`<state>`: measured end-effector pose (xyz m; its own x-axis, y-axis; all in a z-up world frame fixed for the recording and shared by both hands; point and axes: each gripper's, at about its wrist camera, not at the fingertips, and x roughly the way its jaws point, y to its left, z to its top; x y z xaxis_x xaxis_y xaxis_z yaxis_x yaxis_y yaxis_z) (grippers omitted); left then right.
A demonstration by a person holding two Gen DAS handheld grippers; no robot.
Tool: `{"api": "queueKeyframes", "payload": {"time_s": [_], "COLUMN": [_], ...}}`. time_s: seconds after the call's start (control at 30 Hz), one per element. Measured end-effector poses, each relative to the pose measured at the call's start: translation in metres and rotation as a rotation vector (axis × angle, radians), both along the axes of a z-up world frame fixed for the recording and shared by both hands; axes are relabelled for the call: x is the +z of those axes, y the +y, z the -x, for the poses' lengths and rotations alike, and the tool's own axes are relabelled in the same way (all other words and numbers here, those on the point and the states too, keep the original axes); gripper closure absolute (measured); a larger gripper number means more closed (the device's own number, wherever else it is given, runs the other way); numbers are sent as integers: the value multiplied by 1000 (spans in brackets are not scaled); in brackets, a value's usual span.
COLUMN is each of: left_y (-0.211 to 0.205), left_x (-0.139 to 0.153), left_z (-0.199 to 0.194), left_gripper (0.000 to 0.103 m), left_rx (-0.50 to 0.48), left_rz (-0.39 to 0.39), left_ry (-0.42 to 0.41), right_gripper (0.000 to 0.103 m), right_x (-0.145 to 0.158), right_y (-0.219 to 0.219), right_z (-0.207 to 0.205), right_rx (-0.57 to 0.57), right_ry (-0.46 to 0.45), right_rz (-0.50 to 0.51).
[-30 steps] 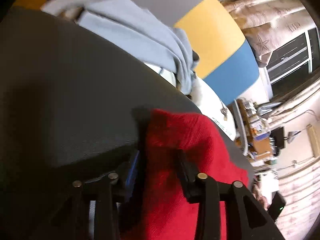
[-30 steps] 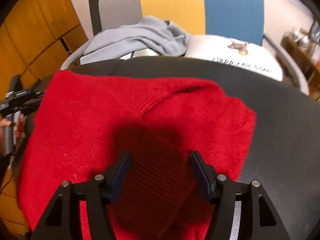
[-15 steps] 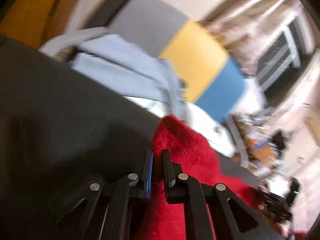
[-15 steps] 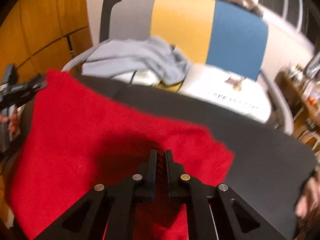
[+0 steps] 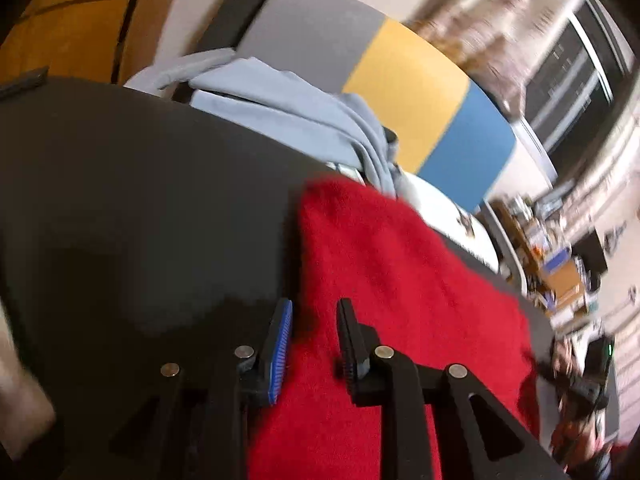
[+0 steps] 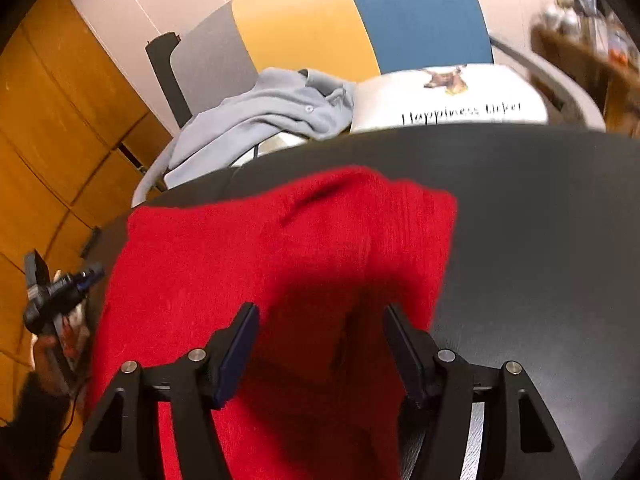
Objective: Fold clothes
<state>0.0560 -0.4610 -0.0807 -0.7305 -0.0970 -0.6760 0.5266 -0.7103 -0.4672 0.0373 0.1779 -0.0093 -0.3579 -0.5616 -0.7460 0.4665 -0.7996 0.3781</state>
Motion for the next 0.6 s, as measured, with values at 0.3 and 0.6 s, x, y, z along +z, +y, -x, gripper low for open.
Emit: {"api": "queueKeyframes", "payload": {"time_s": [0.3,0.6], "left_y": [8,-20], "left_x": [-42,-57], "left_z": [-29,-6], "left_gripper": [75,70], "left_rx": [129,240], "left_rz": [-448,-639], "left_ry": [153,246], "right_gripper": [89,89], "right_x": [-8,0], "right_y": [-30,-50], "right_z": [-12,-19], "right_rx": [18,88], "right_ry": [94,198], "right_rz": [-137,-300]}}
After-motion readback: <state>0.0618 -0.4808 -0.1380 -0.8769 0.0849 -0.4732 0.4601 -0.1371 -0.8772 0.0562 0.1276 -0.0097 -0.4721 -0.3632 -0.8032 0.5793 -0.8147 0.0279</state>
